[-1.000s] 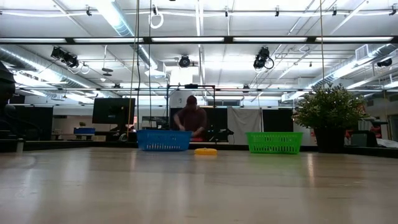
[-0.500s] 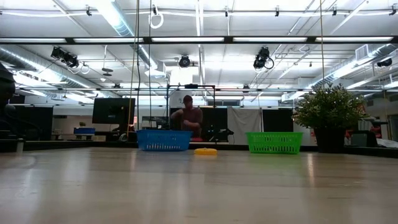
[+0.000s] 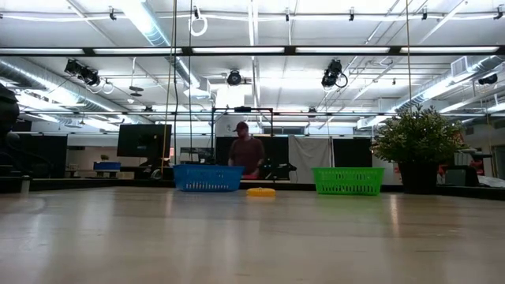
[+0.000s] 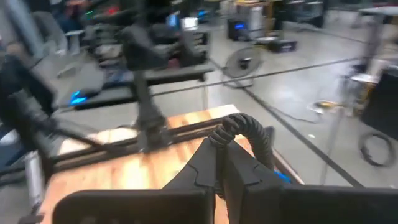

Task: Sort spring keychains
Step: Put the black spring keychain into the green bin

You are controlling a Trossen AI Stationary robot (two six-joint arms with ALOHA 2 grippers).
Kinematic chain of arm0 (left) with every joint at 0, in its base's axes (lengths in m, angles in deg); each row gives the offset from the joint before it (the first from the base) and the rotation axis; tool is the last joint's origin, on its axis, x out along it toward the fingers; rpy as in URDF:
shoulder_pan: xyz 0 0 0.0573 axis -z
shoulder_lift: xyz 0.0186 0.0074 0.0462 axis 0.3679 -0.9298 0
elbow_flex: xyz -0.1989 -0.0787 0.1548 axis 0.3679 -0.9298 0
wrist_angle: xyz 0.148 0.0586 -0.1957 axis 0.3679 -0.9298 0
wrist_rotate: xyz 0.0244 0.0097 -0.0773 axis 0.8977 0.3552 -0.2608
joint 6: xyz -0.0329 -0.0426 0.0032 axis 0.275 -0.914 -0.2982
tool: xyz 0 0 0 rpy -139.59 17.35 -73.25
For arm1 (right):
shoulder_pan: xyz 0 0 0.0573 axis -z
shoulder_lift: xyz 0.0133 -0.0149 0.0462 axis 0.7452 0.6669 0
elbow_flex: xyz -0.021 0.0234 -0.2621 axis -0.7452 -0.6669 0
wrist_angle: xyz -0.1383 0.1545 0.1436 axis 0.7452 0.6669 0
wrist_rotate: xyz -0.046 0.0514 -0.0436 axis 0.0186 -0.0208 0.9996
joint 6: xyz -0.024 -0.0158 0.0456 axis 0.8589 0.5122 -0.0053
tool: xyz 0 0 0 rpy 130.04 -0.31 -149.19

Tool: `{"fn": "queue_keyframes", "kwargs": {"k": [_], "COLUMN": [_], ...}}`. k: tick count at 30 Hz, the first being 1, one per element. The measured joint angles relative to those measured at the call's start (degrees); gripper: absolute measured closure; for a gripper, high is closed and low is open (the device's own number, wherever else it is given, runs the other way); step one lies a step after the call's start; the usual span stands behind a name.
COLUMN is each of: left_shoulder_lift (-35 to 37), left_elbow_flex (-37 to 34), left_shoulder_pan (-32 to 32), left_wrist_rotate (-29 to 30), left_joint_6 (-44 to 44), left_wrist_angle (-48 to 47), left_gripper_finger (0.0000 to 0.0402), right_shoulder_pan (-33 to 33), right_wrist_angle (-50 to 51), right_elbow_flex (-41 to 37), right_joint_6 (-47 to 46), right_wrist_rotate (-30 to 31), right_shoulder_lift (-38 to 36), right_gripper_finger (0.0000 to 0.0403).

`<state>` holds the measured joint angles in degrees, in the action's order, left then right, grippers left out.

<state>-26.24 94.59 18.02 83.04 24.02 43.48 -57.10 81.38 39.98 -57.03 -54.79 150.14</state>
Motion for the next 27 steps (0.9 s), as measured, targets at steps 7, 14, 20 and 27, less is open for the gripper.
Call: {"fn": "queue_keyframes", "kwargs": {"k": [7, 14, 20, 27], "left_shoulder_lift": [-0.5, -0.5, -0.5, -0.5], "left_elbow_flex": [0.0, 0.0, 0.0, 0.0], "left_shoulder_pan": [0.0, 0.0, 0.0, 0.0], "left_wrist_rotate": [1.5, 2.4, 2.4, 2.4], "left_joint_6": [-0.1, -1.1, -2.1, -2.9], "left_wrist_angle": [-0.2, -0.3, -0.3, -0.3], "left_gripper_finger": [0.0177, 0.0177, 0.0177, 0.0177], "right_shoulder_pan": [2.2, 11.6, 21.8, 35.4], "right_wrist_angle": [-2.4, -2.2, 0.6, 10.5], "right_elbow_flex": [0.0, 0.0, 0.0, 0.0], "right_joint_6": [-8.5, -12.1, -12.6, -18.5], "right_wrist_rotate": [23.4, 25.9, 15.2, -3.6], "right_shoulder_lift": [0.9, 3.6, 6.7, 11.9], "right_gripper_finger": [0.0395, 0.0394, 0.0393, 0.0393]}}
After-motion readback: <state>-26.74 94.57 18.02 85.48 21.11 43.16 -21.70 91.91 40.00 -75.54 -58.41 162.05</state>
